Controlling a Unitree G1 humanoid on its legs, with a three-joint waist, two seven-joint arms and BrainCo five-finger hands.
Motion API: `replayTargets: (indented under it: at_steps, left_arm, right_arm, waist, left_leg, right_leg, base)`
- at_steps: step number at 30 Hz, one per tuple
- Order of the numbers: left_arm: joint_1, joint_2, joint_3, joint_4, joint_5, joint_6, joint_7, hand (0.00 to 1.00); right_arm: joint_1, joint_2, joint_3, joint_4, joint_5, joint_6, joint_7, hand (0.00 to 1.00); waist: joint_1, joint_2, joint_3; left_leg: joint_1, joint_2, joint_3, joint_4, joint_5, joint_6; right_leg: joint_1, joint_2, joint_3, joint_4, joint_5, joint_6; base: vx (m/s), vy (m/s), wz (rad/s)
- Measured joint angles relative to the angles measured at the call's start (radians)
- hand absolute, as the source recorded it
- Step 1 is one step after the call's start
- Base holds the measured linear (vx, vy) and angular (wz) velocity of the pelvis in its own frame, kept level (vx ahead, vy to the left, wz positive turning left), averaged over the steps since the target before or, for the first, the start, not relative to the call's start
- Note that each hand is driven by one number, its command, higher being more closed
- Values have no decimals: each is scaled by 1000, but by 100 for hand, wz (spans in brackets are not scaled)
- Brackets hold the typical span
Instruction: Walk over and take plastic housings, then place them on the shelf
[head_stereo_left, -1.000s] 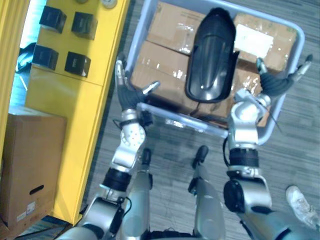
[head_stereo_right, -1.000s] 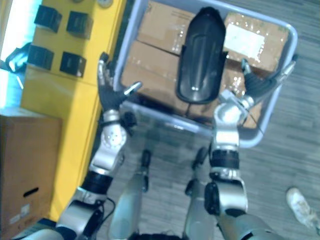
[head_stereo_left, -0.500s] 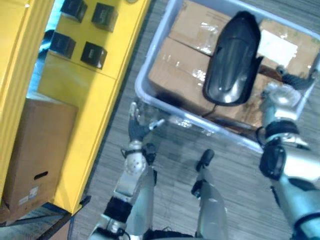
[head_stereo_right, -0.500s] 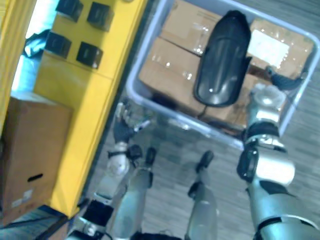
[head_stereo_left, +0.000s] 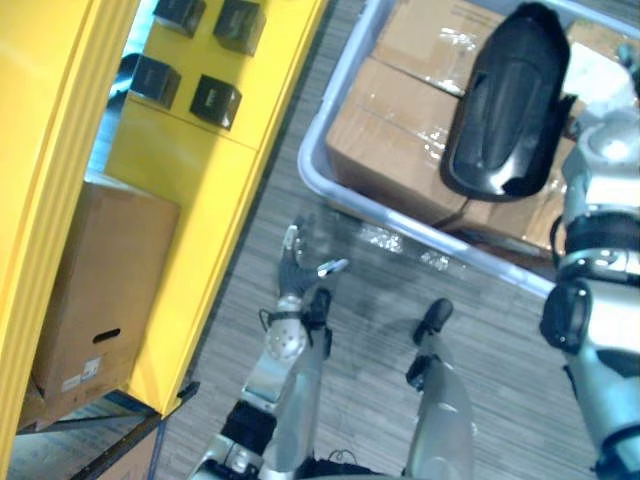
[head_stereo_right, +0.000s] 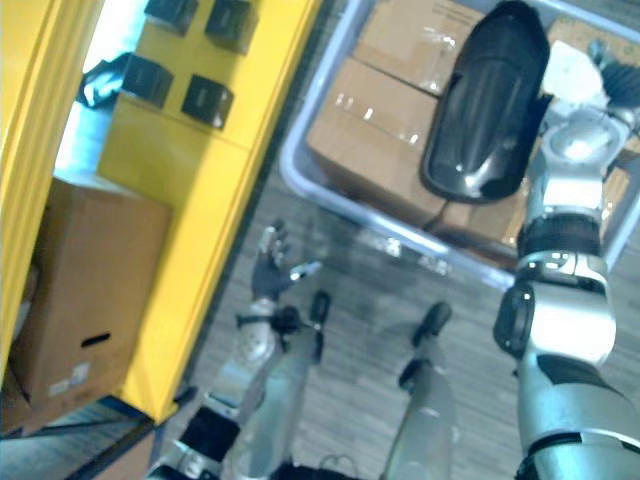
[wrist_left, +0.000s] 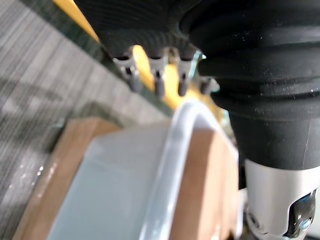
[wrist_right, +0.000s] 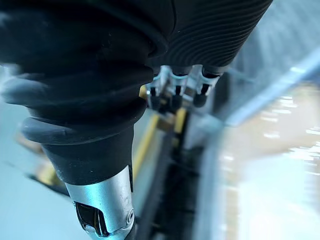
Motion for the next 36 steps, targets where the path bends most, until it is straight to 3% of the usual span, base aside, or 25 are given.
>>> replayTargets:
  at_steps: [7, 13, 26, 27, 31, 36]
  left_arm:
    - [1, -3, -5, 36, -8, 0, 0, 0]
    - [0, -7, -5, 40, -13, 0, 1, 0]
    - [14, -10, -38, 46, -20, 1, 0, 0]
    - [14, -10, -41, 46, -20, 1, 0, 0]
    - [14, -10, -41, 45, -42, 1, -1, 0]
    - [15, -9, -43, 42, -57, 1, -28, 0]
  right_arm:
    - [23, 70, 0, -29, -27, 1, -3, 0]
    - [24, 76, 1, -3, -5, -1, 5, 0]
    - [-53, 49, 21, 320, 193, -3, 99, 0]
    - [-53, 46, 22, 332, 203, -6, 108, 100]
    - [-71, 16, 69, 405, 239, -25, 143, 100]
    - [-95, -68, 111, 509, 247, -21, 243, 100]
  waist:
    - [5, 0, 0]
    - [31, 16, 7]
    - [40, 19, 5]
    - [40, 19, 5]
    - [39, 20, 5]
    - [39, 23, 2]
  left_leg:
    - [-5, 5, -2, -1, 0, 0]
    - [-9, 3, -8, -5, 0, 0]
    - [-9, -7, -35, -23, 12, -8]
    - [-6, -7, -35, -24, 12, -8]
    - [2, -8, -36, -35, 12, -7]
    - [5, -8, -48, -39, 14, -9]
  right_leg:
    - [-7, -1, -1, 5, -5, -6]
    - [-9, -2, -7, 7, -2, -2]
    - [9, 1, -36, -17, 1, 0]
    - [14, 1, -37, -22, 3, 1]
    - [27, 3, -47, -35, 0, -4]
    - [38, 6, -61, -40, 1, -2]
  base:
    - [-18, 33, 0]
    - [-1, 47, 3]
    - [3, 47, 6]
    - [-10, 52, 2]
    - [-16, 52, 2]
    - [-10, 45, 5]
